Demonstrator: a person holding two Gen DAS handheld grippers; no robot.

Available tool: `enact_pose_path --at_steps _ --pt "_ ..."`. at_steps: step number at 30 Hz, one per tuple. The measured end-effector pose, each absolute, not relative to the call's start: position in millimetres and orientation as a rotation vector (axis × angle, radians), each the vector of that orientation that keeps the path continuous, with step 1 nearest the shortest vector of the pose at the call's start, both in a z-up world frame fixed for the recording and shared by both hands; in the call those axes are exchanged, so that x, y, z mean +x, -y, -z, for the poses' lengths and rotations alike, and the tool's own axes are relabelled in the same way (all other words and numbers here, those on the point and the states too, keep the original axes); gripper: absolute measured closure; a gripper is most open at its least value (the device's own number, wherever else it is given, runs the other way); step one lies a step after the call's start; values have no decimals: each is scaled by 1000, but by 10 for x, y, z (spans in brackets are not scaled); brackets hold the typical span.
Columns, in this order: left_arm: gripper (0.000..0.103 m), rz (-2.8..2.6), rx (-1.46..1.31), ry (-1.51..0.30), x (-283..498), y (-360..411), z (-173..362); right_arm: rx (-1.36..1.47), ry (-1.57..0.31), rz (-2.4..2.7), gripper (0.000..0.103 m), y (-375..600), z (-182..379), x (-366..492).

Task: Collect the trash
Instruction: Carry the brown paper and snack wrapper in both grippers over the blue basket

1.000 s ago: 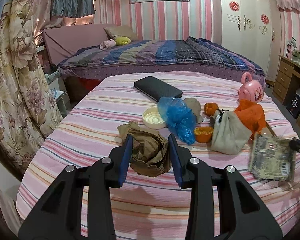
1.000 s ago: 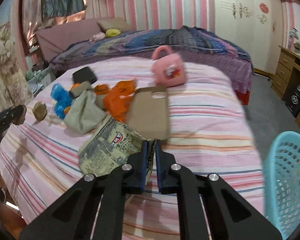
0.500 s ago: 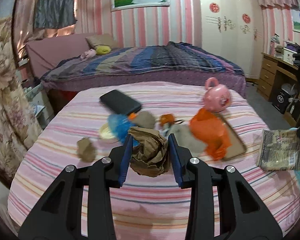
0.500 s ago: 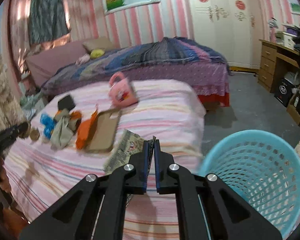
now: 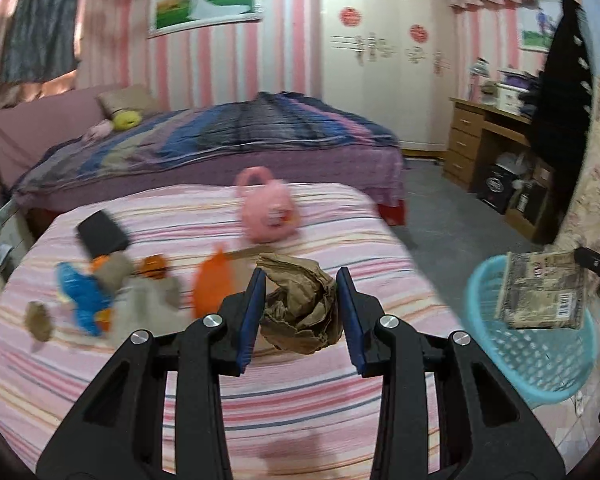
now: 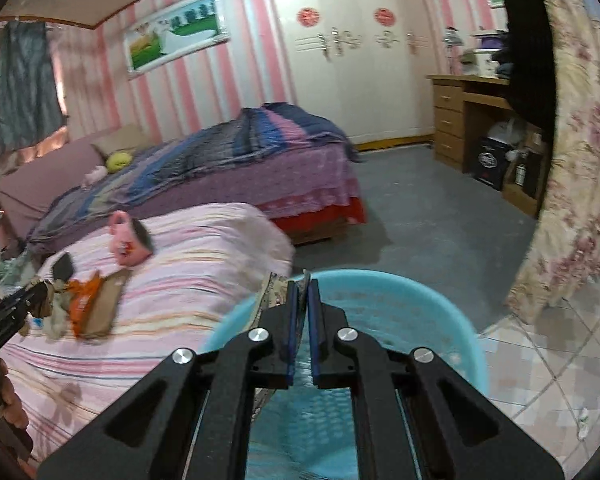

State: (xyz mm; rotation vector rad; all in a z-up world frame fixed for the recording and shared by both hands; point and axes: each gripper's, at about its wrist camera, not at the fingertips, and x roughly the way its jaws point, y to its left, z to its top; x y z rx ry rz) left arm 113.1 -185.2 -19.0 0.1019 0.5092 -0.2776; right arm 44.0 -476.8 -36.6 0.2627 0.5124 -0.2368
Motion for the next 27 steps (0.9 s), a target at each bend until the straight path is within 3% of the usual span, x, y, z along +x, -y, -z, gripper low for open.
enact_pose_path --at_steps 10,19,21,24,27 --pt "68 445 117 -562 1105 2921 382 317 -566 361 98 5506 651 267" --pt "66 564 132 -623 1210 3590 582 280 -579 382 98 5528 708 258" --pt "54 579 136 -633 1213 3645 594 270 -584 382 98 5508 708 286" --pt "23 551 141 -612 1219 3603 563 259 -585 385 98 5483 709 293" --pt "16 518 156 -584 1228 3515 507 245 -589 389 98 5454 708 314"
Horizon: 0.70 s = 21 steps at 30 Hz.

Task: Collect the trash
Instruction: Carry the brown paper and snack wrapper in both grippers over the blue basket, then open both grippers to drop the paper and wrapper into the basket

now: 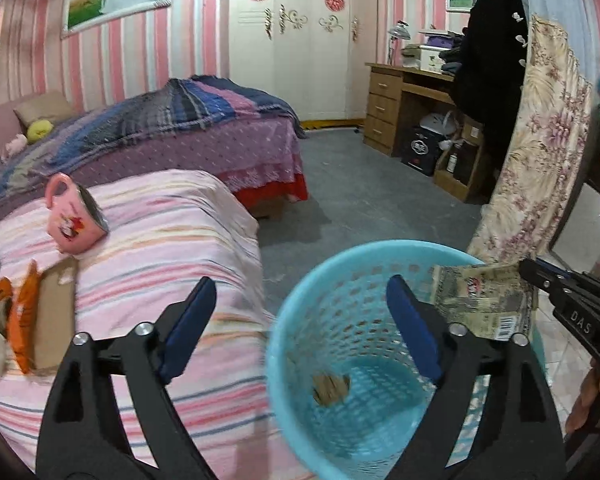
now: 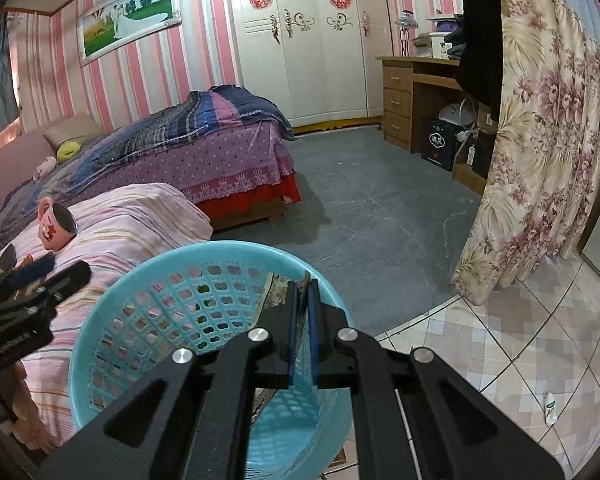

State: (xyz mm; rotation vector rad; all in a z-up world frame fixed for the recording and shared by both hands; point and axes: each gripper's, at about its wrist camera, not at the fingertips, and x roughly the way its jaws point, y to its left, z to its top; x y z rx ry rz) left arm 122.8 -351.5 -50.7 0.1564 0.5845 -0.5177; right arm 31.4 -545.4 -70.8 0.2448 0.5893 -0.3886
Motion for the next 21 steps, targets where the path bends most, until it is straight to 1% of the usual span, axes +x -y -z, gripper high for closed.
enact_pose_path --at_steps 3,5,10,11,12,13,15,17,19,20,21 --pt "11 483 165 -559 1256 3375 442 230 -602 398 97 5416 720 347" --pt "9 463 159 -554 1293 3231 394 214 -611 407 97 5387 721 374" --pt "8 411 132 -563 1418 2935 323 190 -654 419 96 5297 745 467" --pt "8 403 130 -565 1426 2897 319 186 -660 425 94 5292 748 481" --pt "8 391 129 -566 1439 2837 310 184 -668 431 82 5278 754 502" --pt "8 380 130 -564 1443 2788 307 186 -667 431 63 5279 753 506" --pt "8 358 134 -556 1448 2679 288 185 -648 439 44 5249 723 506" --pt "7 337 135 -550 1443 2560 270 174 -631 444 43 5193 673 516" --pt "6 313 131 -547 1428 2378 251 168 -619 449 33 5136 637 535" --pt "6 301 128 -546 1421 2301 240 158 -611 453 31 5091 618 550" --pt "6 295 125 -545 1415 2237 229 151 -608 457 27 5059 607 563"
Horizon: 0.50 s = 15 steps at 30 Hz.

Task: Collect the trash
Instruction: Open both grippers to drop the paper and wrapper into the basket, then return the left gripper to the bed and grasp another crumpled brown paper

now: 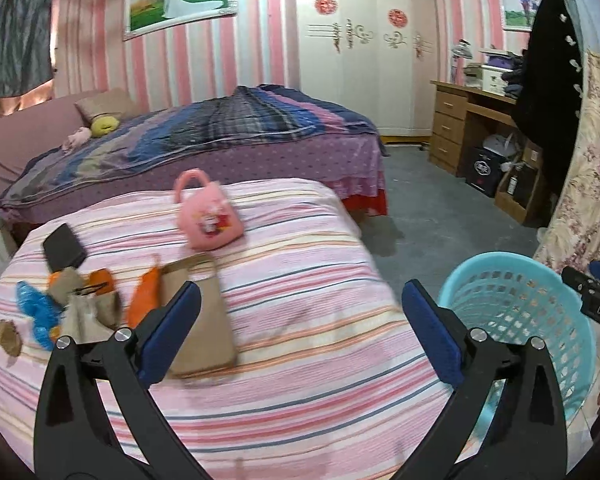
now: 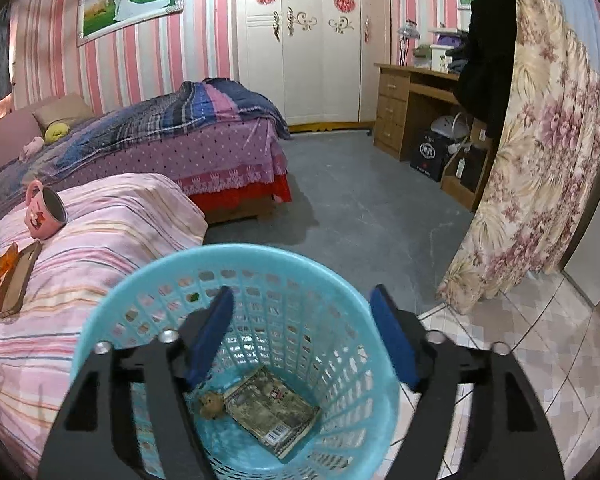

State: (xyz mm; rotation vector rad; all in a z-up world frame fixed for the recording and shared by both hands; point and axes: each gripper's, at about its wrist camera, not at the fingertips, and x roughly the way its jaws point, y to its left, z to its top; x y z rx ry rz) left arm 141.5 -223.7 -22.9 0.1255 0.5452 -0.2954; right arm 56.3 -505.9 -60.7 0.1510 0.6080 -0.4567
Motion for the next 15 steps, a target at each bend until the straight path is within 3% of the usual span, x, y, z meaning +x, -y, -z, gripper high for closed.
enact_pose_path --at_steps 4,15 --pt "6 261 118 -536 1365 1890 165 131 -587 457 21 4841 536 642" --pt "6 123 141 -495 1251 797 43 111 -571 371 18 4138 451 909"
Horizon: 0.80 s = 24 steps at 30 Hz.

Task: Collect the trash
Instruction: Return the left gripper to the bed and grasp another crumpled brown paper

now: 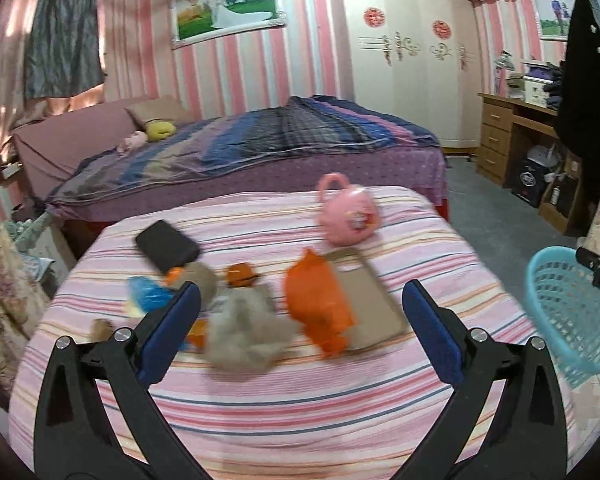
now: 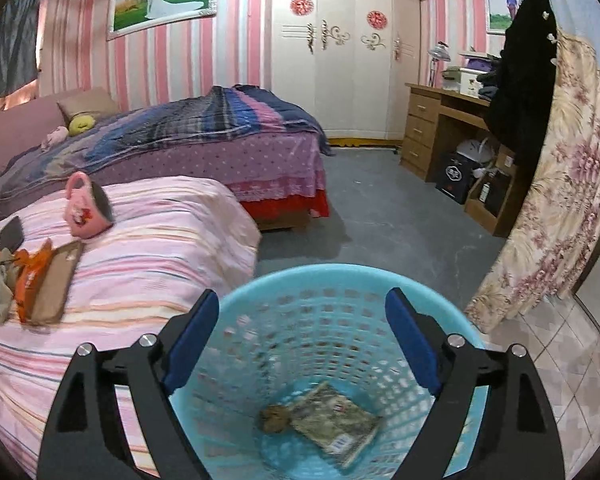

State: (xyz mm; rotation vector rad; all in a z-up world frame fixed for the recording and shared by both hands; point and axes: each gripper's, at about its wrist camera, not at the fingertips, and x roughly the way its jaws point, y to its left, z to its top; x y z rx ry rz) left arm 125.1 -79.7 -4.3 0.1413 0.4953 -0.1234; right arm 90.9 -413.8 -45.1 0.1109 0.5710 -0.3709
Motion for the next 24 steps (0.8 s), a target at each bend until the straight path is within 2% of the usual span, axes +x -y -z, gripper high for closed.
enact_pose_path --at_steps 15,24 --pt "6 -59 133 -569 1434 -485 442 49 -601 239 9 3052 547 1263" --pt "6 -115 45 -663 1667 -1105 647 -32 -627 191 9 2566 635 1434"
